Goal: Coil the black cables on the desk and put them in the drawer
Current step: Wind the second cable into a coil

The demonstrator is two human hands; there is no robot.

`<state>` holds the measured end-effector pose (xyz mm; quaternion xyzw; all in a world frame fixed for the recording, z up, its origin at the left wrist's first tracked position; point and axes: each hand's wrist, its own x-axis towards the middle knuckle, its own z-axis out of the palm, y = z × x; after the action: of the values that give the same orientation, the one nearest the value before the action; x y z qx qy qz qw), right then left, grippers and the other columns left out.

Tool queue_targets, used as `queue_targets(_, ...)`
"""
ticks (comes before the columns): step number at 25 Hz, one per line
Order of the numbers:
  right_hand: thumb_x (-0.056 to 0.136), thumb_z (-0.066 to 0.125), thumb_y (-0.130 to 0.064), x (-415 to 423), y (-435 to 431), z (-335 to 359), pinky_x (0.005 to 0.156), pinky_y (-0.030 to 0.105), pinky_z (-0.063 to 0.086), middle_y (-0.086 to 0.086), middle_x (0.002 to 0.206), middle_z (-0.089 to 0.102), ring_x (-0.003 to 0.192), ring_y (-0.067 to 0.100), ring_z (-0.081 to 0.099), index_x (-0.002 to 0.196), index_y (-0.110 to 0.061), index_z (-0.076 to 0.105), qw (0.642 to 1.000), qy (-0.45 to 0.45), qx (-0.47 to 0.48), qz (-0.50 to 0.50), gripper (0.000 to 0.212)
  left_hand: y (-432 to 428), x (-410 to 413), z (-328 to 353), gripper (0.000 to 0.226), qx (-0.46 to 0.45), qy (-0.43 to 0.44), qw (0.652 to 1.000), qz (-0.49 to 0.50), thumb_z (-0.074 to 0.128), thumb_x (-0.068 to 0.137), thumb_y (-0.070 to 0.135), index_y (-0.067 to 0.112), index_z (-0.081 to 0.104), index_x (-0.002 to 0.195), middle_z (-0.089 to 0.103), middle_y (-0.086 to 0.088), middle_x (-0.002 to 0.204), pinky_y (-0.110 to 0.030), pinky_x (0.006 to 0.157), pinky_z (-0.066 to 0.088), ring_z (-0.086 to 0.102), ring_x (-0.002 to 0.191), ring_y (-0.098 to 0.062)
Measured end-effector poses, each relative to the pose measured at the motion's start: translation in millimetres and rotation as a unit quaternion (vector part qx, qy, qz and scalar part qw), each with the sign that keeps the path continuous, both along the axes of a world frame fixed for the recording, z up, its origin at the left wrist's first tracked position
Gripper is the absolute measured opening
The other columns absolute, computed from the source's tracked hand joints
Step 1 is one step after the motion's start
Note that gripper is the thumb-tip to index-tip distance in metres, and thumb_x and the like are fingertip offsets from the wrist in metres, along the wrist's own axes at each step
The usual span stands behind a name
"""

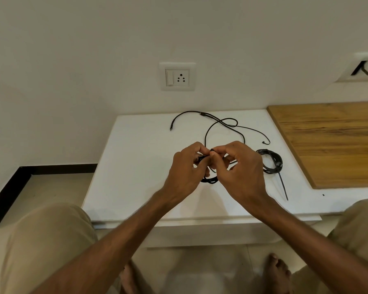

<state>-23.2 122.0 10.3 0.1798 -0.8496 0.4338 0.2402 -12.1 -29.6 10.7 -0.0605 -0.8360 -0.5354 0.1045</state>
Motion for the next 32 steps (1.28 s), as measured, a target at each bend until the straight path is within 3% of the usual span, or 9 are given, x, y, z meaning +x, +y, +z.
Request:
queue_targets(4,0.088,0.077,-0.014,2.6,-1.2,-1.1,0.061,0.038,0.058,-0.004,0.084,0.073,0.071,0.012,0.068,0.096,-0.020,0.079,0.999,-0.009,-0.031,0.010,0.010,-1.7,-1.6,0.3,0.010,0.007,0.014,1.000,0.020,0.063,0.099,0.012,0.013,0.064,0.088,0.070,0.005,0.071,-0.020,0.060,0.056,0.068,0.057,-0.010)
queue_targets(12,0.086,0.078,-0.009,5.6,-4.9,3.1,0.056,0.028,0.060,0.000,0.081,0.075,0.072,0.012,0.070,0.100,-0.016,0.079,0.997,-0.007,-0.077,0.015,0.016,-2.7,-2.9,0.4,0.015,0.024,0.014,0.999,0.024,0.063,0.098,0.009,0.015,0.063,0.085,0.071,0.004,0.072,-0.015,0.059,0.052,0.067,0.059,-0.011)
queue_targets(16,0.086,0.078,-0.006,5.3,-4.4,1.8,0.060,0.027,0.061,0.001,0.083,0.077,0.074,0.014,0.073,0.101,-0.014,0.080,0.997,-0.007,-0.079,0.024,0.017,-2.4,-2.9,0.5,0.019,0.018,0.019,0.999,0.021,0.064,0.098,0.011,0.022,0.061,0.083,0.068,0.006,0.070,-0.018,0.059,0.054,0.067,0.058,-0.013)
queue_targets(23,0.086,0.078,-0.007,3.1,-2.7,-0.1,0.063,0.024,0.062,0.000,0.085,0.077,0.074,0.013,0.073,0.102,-0.018,0.080,0.997,-0.012,-0.067,0.025,0.020,-1.0,-3.0,-1.4,0.015,0.011,0.024,1.000,0.014,0.061,0.098,0.007,0.014,0.062,0.085,0.065,0.005,0.070,-0.023,0.059,0.057,0.065,0.057,-0.011)
queue_targets(32,0.086,0.079,-0.009,2.8,-2.6,1.6,0.063,0.017,0.060,0.001,0.093,0.076,0.076,0.010,0.074,0.103,-0.012,0.079,0.995,-0.023,-0.099,0.022,0.017,-1.3,-1.6,1.7,0.018,0.010,0.013,1.000,0.009,0.062,0.098,0.009,0.019,0.061,0.084,0.065,0.009,0.069,-0.017,0.057,0.052,0.065,0.057,-0.008)
